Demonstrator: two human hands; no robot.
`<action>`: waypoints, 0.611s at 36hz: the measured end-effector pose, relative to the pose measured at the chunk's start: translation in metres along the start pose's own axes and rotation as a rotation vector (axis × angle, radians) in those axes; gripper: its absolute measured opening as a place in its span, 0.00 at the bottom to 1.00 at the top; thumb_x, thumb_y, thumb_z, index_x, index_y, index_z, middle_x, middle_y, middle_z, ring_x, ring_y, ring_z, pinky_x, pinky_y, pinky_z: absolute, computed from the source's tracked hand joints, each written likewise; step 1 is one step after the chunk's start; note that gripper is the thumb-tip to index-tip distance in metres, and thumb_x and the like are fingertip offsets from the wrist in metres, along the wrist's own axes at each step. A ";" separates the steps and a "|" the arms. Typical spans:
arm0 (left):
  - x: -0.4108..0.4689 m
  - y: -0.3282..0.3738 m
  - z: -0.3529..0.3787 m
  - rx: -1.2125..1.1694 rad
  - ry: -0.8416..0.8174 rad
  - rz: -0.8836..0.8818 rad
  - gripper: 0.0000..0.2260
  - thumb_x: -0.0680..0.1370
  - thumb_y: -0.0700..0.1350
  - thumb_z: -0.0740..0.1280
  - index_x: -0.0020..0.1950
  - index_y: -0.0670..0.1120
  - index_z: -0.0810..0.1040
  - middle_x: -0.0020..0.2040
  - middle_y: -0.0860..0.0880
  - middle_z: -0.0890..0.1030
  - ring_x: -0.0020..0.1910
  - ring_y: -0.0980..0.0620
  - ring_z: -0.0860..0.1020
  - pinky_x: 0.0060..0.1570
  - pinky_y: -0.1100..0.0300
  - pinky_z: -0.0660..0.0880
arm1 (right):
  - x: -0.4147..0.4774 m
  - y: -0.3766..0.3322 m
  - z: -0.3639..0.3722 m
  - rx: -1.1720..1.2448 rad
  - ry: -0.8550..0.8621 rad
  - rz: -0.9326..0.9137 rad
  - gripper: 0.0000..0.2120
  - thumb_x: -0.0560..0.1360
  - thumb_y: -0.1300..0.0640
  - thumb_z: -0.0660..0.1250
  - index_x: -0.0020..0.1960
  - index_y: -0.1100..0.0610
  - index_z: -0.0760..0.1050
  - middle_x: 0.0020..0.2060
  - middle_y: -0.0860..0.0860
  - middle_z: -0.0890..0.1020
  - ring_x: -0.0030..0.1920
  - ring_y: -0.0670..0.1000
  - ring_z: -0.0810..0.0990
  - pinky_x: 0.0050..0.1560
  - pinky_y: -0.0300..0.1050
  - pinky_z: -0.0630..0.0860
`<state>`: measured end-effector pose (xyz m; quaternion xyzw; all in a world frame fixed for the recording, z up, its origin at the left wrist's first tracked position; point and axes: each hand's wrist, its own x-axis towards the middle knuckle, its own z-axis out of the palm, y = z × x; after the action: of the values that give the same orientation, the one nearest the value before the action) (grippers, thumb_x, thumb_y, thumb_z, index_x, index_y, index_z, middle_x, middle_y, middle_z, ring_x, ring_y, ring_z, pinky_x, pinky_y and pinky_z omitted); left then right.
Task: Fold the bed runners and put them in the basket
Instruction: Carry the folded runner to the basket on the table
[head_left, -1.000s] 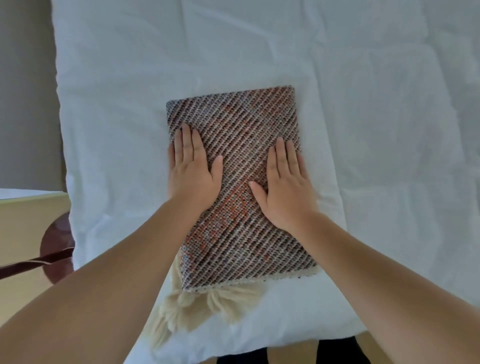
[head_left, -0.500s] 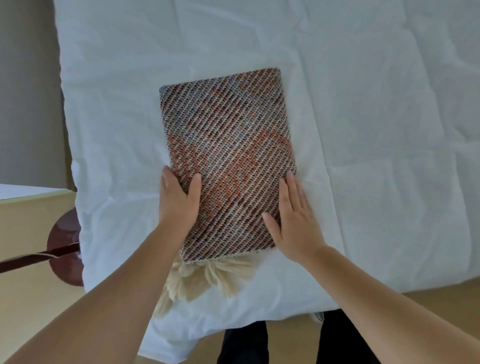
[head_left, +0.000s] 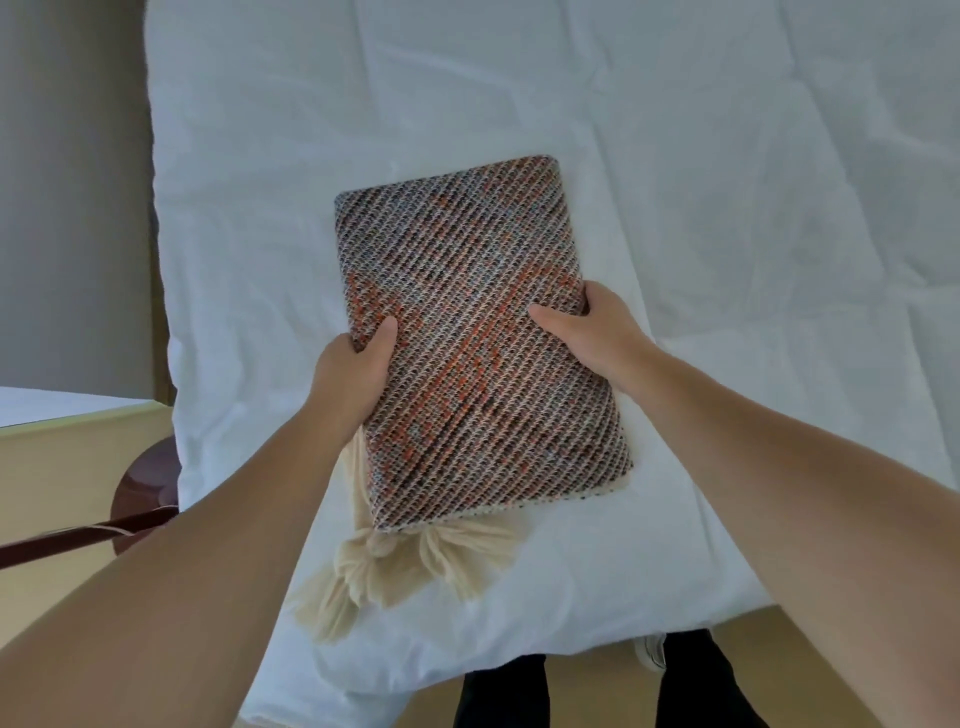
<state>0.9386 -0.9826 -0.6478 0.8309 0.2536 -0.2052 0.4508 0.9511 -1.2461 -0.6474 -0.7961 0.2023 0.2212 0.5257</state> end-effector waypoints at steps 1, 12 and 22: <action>-0.002 0.003 -0.001 -0.012 -0.003 0.005 0.17 0.73 0.67 0.60 0.48 0.54 0.76 0.46 0.52 0.80 0.45 0.49 0.79 0.47 0.53 0.75 | -0.001 -0.002 -0.001 0.002 0.010 -0.005 0.21 0.70 0.41 0.71 0.59 0.49 0.73 0.49 0.44 0.80 0.47 0.46 0.80 0.49 0.46 0.76; -0.081 0.097 -0.002 0.089 0.012 0.222 0.16 0.78 0.60 0.61 0.54 0.48 0.70 0.41 0.56 0.74 0.37 0.59 0.73 0.30 0.64 0.66 | -0.091 -0.051 -0.065 -0.043 0.184 -0.019 0.15 0.75 0.43 0.66 0.59 0.48 0.74 0.45 0.41 0.79 0.43 0.43 0.78 0.40 0.41 0.72; -0.205 0.237 0.019 0.047 -0.185 0.603 0.12 0.77 0.60 0.61 0.53 0.53 0.71 0.44 0.57 0.77 0.41 0.60 0.76 0.36 0.63 0.70 | -0.239 -0.092 -0.197 0.080 0.527 -0.087 0.13 0.75 0.43 0.66 0.58 0.43 0.72 0.44 0.35 0.77 0.42 0.36 0.76 0.37 0.34 0.69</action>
<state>0.9187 -1.1574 -0.3878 0.8567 -0.0511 -0.1430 0.4930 0.8331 -1.3733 -0.3751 -0.8127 0.3062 -0.0246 0.4952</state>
